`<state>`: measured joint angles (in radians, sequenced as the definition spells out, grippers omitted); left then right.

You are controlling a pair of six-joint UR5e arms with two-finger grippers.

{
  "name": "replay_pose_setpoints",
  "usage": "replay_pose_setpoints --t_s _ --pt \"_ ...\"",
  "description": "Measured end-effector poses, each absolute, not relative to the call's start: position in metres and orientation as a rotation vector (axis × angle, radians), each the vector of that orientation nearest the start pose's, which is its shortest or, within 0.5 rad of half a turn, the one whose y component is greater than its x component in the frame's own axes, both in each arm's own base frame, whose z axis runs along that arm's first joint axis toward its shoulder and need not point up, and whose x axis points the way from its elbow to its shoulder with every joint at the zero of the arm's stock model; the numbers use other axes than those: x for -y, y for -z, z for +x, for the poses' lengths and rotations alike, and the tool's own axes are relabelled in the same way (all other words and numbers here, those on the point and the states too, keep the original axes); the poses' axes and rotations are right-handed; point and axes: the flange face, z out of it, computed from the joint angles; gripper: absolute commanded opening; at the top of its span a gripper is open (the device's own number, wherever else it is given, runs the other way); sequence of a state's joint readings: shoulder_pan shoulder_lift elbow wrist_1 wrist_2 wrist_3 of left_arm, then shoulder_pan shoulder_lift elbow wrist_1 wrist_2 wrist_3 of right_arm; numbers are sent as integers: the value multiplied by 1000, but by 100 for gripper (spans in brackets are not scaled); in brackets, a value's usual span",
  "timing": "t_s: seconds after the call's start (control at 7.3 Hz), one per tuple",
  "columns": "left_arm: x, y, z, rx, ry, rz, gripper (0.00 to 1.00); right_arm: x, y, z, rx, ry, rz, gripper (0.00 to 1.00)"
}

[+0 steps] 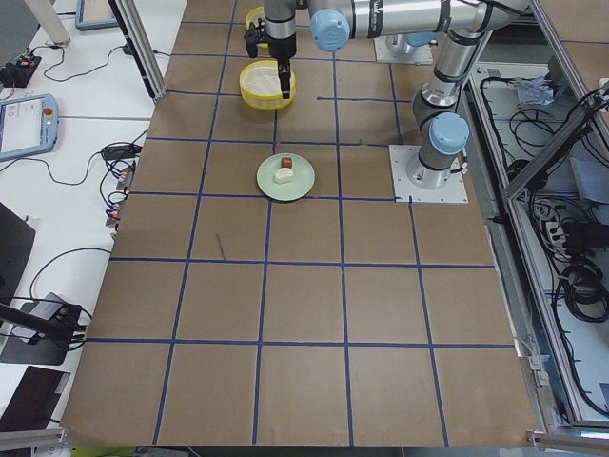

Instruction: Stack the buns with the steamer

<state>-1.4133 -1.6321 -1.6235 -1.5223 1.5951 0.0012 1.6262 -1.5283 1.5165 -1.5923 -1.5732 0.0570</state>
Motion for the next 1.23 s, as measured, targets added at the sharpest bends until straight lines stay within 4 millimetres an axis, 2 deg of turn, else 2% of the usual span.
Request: replay_pose_setpoints --t_s 0.14,0.27,0.55,0.82,1.1,1.23 --pt "540 -410 -27 -3098 -113 -372 100 505 -495 161 -3143 51 3 100" --pt "556 -382 -14 -3069 -70 -538 100 505 -495 162 -3143 50 2 100" --pt "569 -318 -5 -3000 29 -793 100 505 -494 162 -3144 49 3 100" --pt "564 -271 12 -2924 59 -963 100 505 -494 162 -3144 49 2 100" --pt "553 -243 29 -2881 38 -1088 99 504 -494 162 -3144 48 2 100" --pt "545 -230 28 -2860 19 -1157 93 504 -494 162 -3144 47 2 100"
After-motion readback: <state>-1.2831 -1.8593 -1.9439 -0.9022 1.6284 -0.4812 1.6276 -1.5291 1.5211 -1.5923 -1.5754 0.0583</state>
